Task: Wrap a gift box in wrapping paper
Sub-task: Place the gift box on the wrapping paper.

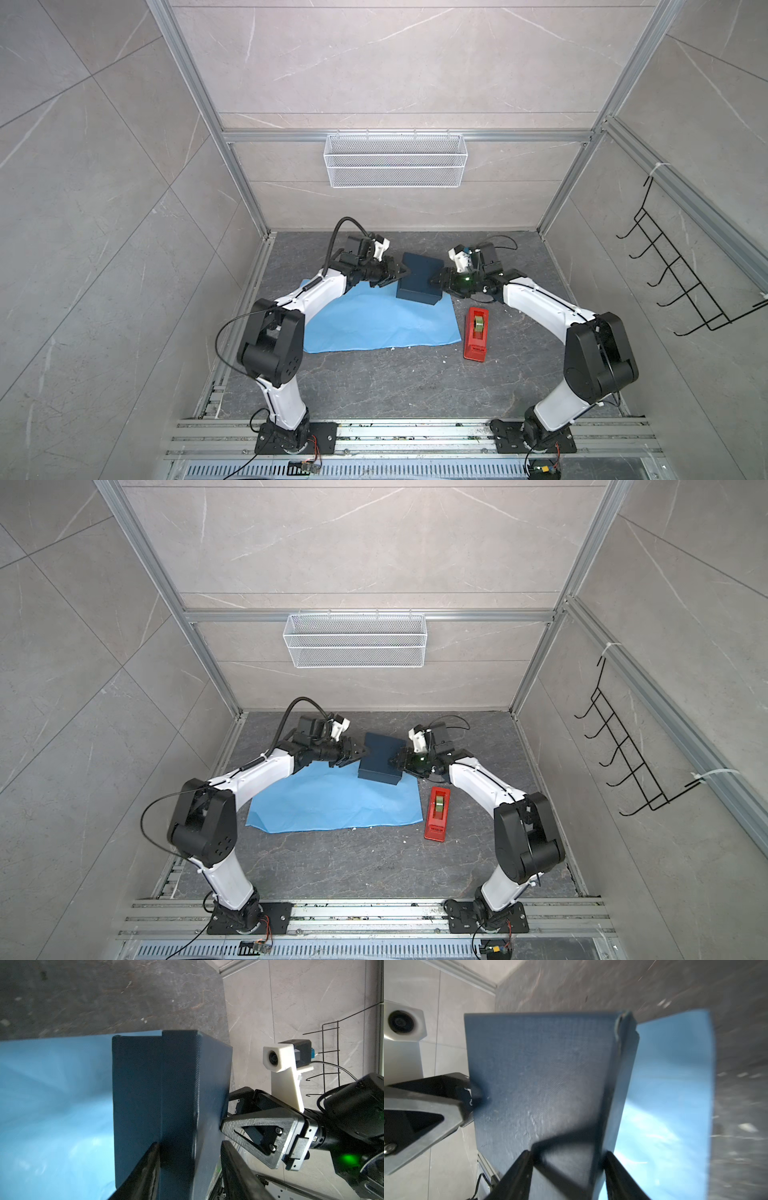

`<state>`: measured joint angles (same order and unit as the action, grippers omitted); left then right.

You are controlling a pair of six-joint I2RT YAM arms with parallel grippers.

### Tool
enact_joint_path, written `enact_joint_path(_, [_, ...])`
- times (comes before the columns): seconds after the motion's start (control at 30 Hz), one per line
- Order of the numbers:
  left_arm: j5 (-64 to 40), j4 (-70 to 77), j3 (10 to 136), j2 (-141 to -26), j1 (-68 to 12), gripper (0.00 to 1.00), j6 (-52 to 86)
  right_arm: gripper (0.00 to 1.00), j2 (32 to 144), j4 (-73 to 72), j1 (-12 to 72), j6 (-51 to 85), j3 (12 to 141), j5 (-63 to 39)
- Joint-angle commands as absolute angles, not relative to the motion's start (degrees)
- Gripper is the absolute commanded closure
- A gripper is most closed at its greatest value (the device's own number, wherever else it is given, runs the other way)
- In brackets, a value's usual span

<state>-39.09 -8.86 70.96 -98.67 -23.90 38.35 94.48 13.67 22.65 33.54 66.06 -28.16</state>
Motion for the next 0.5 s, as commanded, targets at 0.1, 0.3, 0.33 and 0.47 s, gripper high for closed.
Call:
enact_joint_path(0.1, [-44.28,-14.98,58.35,-87.95,-18.22,0.49,36.05,0.42,95.88,8.79,32.64,36.14,65.61,-24.19])
enact_joint_path(0.3, [-43.99,-12.18,52.19,-86.35,-13.59,0.49,34.44,0.42,102.84,6.58,37.11,36.79,68.9,-23.55])
enact_joint_path(0.33, [-43.74,-11.4,51.76,-86.48,-13.62,0.48,34.15,0.42,103.93,6.94,37.44,36.23,69.79,-23.51])
enact_joint_path(0.47, [-42.19,-9.53,50.2,-86.68,-13.21,0.46,34.24,0.41,107.38,8.69,37.79,35.46,71.53,-22.22])
